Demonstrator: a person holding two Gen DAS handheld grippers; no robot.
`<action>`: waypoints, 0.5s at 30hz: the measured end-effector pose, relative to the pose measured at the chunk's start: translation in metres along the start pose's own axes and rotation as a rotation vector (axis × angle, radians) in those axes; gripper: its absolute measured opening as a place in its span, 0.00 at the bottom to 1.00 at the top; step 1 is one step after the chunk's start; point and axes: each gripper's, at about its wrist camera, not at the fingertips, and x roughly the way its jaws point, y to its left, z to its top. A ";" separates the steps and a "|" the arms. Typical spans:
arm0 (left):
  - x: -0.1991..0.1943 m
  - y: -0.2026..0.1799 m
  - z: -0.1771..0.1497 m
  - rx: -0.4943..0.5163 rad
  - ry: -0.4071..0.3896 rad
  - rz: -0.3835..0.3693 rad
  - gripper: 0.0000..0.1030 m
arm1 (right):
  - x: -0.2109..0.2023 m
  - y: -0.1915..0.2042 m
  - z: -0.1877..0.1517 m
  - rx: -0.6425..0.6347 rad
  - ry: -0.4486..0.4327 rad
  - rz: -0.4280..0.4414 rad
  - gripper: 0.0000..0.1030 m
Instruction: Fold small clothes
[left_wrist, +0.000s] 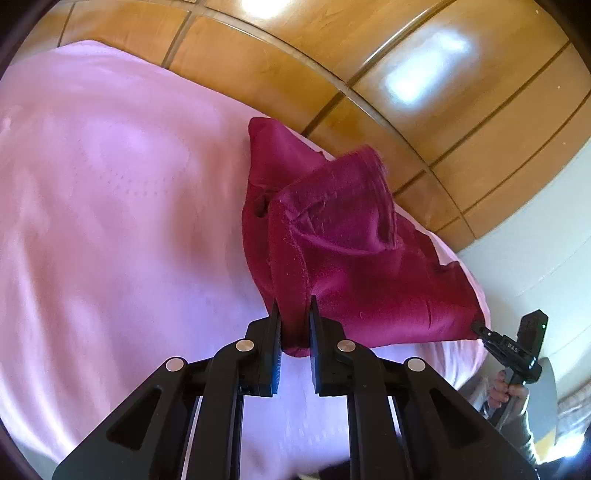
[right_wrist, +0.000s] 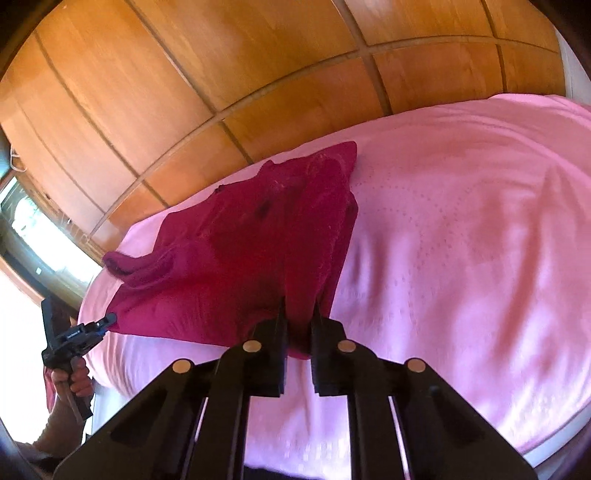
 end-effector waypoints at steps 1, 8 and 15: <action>-0.007 0.000 -0.009 0.001 0.008 -0.003 0.11 | -0.003 0.000 -0.004 0.000 0.009 0.001 0.08; -0.019 0.002 -0.068 -0.020 0.120 0.029 0.11 | -0.024 -0.018 -0.057 0.022 0.145 -0.059 0.08; -0.024 -0.005 -0.065 0.080 0.128 0.068 0.20 | -0.024 -0.025 -0.056 0.040 0.168 -0.087 0.34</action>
